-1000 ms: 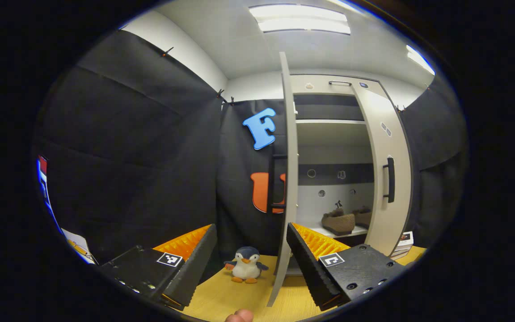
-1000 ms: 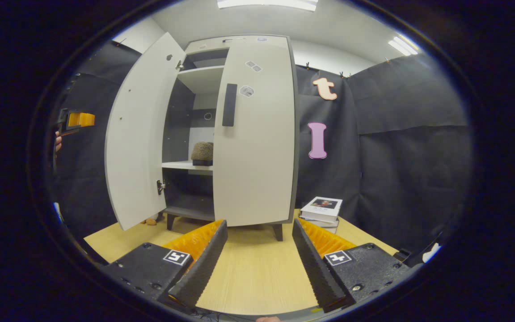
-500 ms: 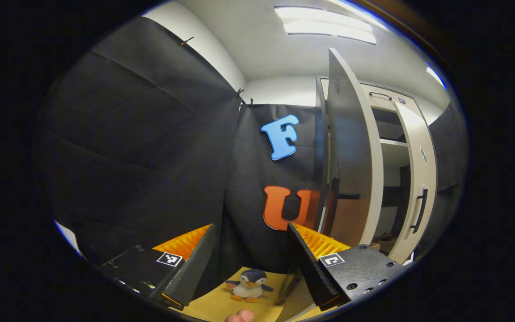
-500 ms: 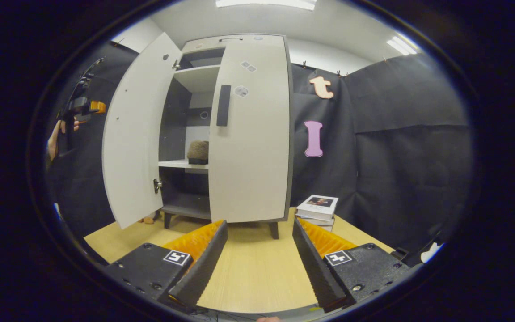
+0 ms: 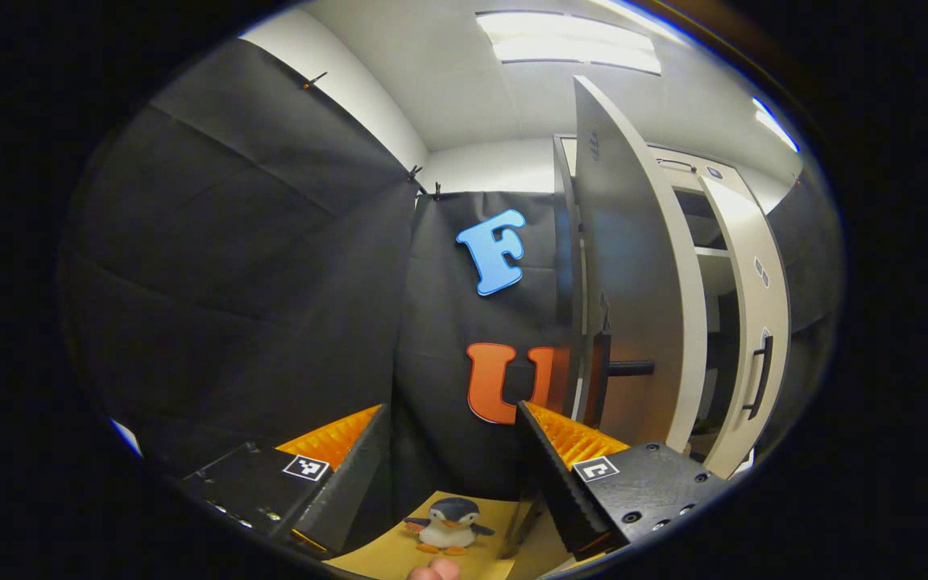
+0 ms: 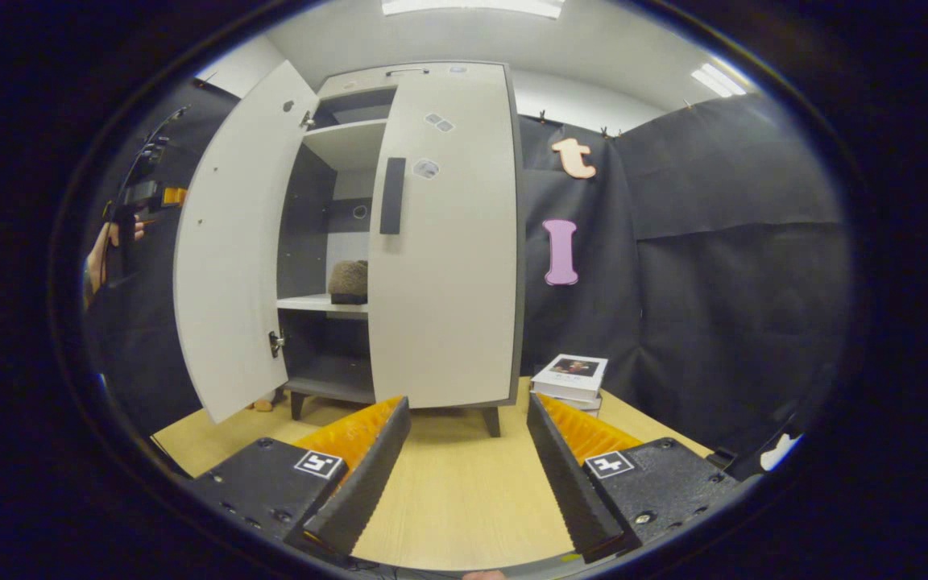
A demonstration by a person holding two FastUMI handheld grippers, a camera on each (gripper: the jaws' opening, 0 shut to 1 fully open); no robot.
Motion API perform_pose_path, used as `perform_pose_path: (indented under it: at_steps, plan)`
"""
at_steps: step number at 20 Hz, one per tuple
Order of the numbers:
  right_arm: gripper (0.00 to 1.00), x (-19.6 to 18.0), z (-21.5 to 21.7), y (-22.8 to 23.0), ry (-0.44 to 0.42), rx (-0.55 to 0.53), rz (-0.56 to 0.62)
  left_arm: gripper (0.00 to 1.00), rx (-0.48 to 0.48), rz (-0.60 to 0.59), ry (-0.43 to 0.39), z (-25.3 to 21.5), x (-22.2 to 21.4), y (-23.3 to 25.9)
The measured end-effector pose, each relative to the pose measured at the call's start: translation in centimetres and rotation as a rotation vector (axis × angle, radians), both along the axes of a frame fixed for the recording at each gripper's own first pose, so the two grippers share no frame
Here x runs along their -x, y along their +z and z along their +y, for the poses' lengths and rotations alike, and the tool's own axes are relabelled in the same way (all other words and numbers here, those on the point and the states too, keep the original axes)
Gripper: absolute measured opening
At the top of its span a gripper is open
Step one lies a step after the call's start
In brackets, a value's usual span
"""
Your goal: Grab one shoe with the right hand and put it into the shoe cabinet, grab the other shoe with the left hand and put it into the shoe cabinet; then close the right door with the right hand and the left door with the left hand.
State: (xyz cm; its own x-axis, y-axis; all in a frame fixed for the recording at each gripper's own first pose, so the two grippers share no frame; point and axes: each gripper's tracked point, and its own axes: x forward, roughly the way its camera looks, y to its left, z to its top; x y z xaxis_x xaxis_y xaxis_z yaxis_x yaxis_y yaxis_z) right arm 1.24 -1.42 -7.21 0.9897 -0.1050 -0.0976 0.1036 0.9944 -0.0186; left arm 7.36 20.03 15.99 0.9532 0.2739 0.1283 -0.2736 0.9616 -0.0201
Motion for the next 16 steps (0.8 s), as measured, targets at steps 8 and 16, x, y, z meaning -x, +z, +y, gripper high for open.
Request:
perform_pose_path:
  at_steps: [8,16]
  plan:
    - [0.95,-0.4,-0.6,1.1,0.039,0.041,-0.033,0.93,0.034,0.021,-0.055,-3.4,0.5,-0.4]
    - [0.95,-0.7,-2.0,0.7,0.003,0.03,-0.015,0.93,0.039,0.036,-0.166,-9.6,-0.4,-0.7]
